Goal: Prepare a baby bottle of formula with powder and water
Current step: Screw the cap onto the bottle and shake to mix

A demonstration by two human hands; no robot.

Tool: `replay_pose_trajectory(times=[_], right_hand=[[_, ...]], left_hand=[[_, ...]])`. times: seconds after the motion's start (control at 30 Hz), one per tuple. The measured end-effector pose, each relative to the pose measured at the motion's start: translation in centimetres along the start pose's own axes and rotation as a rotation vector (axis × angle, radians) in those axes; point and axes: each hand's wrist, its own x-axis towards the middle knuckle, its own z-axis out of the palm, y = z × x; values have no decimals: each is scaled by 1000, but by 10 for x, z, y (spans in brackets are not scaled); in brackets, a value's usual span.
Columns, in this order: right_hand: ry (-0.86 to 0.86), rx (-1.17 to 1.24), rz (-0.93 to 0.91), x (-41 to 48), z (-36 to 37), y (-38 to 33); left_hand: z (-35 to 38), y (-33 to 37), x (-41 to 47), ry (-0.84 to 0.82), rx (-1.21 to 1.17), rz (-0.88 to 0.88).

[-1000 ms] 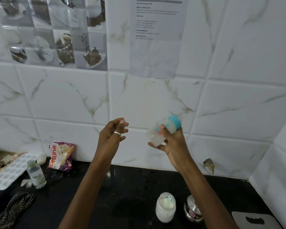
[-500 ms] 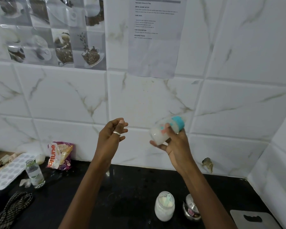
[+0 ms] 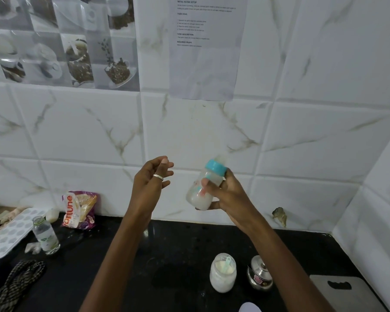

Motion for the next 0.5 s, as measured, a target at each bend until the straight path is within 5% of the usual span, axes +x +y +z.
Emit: replay_pose_trajectory(times=[0.13, 0.27, 0.43, 0.5], right_hand=[[181, 344, -83, 4, 2, -7], [51, 17, -44, 2, 0, -2], [167, 367, -103, 5, -3, -8], [142, 229, -89, 5, -4, -5]], left_hand=[[-2, 1, -1, 6, -12, -5], [-4, 3, -1, 21, -17, -9], [-3, 2, -2, 10, -12, -18], [-3, 3, -2, 8, -12, -17]])
